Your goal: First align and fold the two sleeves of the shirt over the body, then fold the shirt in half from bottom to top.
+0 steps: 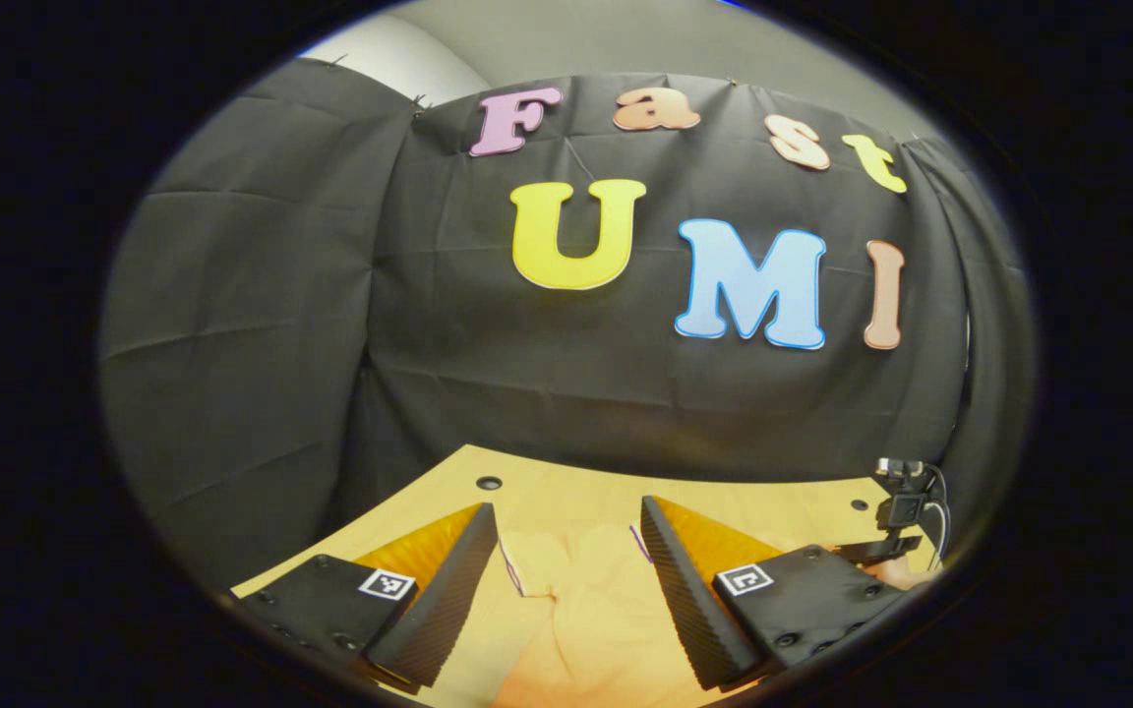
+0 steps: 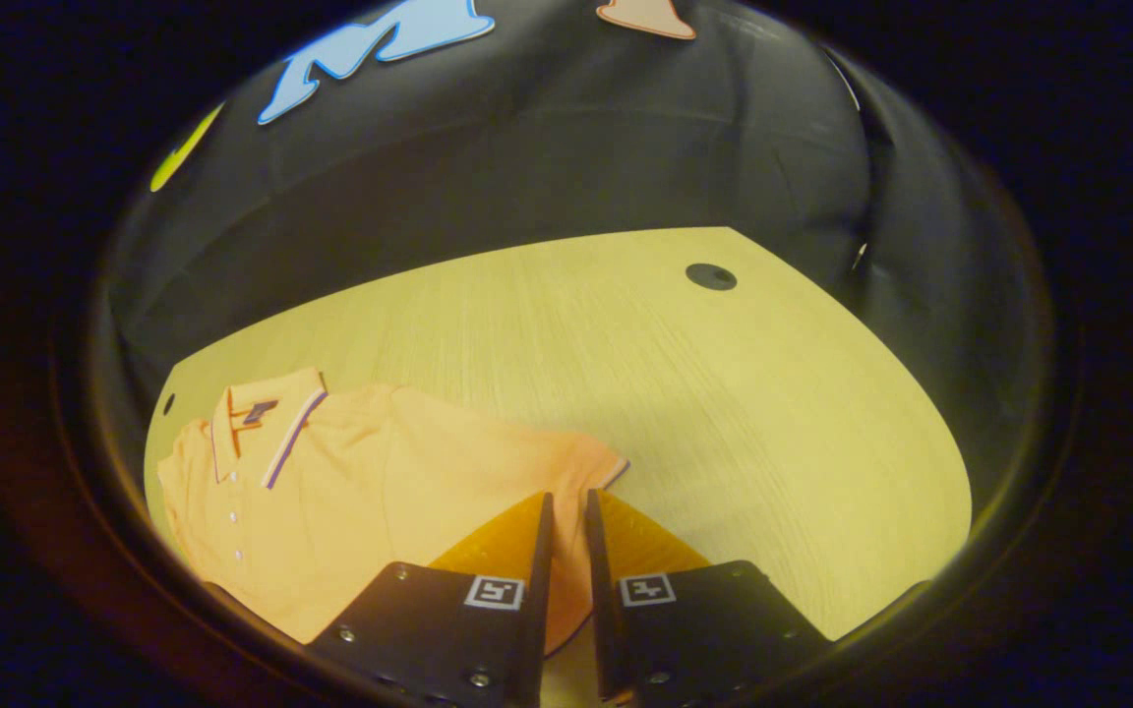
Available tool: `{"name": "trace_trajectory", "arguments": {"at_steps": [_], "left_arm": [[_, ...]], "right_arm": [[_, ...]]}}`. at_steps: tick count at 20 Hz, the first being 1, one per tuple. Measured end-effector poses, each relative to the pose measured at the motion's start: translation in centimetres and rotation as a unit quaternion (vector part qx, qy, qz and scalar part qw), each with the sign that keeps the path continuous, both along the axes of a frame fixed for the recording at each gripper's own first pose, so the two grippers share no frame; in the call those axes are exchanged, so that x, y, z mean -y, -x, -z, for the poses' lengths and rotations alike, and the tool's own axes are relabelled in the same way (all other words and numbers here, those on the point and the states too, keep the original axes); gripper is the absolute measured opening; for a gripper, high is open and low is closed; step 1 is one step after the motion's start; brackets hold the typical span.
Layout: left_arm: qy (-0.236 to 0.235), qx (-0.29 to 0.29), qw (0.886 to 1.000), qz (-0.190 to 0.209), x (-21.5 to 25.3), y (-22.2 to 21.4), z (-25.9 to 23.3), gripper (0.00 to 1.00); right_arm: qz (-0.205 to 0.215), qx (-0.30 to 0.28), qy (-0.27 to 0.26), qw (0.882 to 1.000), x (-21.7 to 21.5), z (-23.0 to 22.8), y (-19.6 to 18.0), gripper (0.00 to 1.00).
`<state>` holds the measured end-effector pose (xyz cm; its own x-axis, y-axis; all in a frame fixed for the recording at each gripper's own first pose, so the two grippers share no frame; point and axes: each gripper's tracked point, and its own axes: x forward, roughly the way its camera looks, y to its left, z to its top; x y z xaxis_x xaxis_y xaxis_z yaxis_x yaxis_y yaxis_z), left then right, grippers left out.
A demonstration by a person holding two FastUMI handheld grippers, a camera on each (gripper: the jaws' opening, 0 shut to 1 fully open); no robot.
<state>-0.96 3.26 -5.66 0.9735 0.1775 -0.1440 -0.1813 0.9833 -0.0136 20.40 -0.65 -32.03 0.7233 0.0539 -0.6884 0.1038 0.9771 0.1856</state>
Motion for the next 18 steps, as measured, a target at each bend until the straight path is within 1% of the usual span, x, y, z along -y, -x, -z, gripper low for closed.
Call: {"name": "trace_trajectory", "arguments": {"at_steps": [1,4,7,8,9,10,12,14,18], "left_arm": [[0.000,-0.001,1.000,-0.001,-0.1,0.1,0.1,0.95],[0.002,0.000,1.000,-0.007,-0.5,0.5,0.1,0.95],[0.006,0.003,1.000,-0.015,-1.0,1.0,0.2,0.95],[0.009,0.003,1.000,-0.017,-1.1,1.1,0.3,0.95],[0.012,0.003,1.000,-0.018,-1.2,1.2,0.3,0.95],[0.016,0.003,1.000,-0.018,-1.3,1.3,0.5,0.95],[0.020,0.005,1.000,-0.017,-1.3,1.3,0.4,0.96],[0.018,0.009,1.000,-0.019,-1.5,1.5,0.2,0.95],[0.020,0.014,0.999,-0.029,-2.4,2.0,0.0,0.96]], "right_arm": [[-0.002,0.004,0.000,1.000,-0.4,-0.4,0.0,0.05],[-0.011,0.022,0.020,0.999,-0.9,-1.6,0.1,0.05],[-0.033,0.052,0.033,0.998,-1.9,-4.4,0.2,0.05],[-0.042,0.064,0.032,0.997,-2.7,-5.4,0.3,0.05],[-0.053,0.073,0.029,0.995,-3.5,-6.4,0.3,0.08],[-0.066,0.081,0.027,0.994,-4.5,-7.0,0.5,0.05],[-0.092,0.094,0.026,0.991,-6.3,-8.3,0.6,0.04],[-0.115,0.099,0.029,0.988,-8.0,-8.7,1.0,0.04],[-0.154,0.090,0.027,0.984,-11.4,-8.2,1.9,0.04]]}}
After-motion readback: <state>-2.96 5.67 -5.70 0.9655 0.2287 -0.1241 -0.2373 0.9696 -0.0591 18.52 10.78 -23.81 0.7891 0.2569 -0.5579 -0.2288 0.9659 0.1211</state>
